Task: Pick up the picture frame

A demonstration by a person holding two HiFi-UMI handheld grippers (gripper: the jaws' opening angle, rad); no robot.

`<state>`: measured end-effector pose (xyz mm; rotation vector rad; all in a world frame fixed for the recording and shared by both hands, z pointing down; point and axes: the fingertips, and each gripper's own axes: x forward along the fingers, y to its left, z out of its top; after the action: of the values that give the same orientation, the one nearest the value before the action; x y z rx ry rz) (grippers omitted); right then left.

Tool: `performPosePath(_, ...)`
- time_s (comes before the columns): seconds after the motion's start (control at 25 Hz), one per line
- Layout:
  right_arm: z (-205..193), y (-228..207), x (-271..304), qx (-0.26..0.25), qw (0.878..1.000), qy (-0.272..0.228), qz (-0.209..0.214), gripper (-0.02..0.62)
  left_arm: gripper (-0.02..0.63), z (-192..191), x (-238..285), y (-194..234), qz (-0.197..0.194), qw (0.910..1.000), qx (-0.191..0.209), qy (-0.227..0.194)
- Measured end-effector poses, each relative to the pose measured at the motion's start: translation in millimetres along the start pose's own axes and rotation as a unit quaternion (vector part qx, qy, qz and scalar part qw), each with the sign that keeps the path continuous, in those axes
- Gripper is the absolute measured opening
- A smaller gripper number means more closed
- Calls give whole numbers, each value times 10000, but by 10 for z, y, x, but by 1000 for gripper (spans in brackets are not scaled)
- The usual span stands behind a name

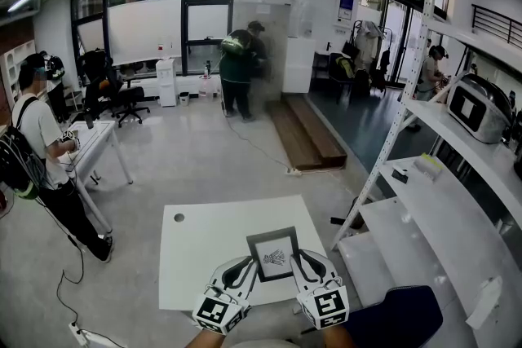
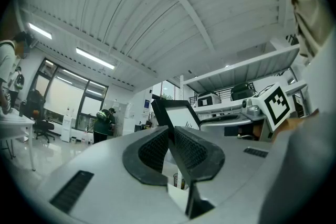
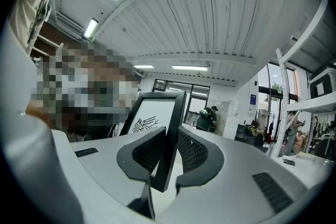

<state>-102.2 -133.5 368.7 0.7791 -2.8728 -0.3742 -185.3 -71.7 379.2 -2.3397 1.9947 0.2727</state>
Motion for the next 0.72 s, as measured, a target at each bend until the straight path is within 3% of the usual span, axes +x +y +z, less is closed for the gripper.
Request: performPosePath(0.72, -111, -27, 83, 70, 9999, 132, -18, 77, 44, -129, 57, 60, -10, 9999, -58, 108)
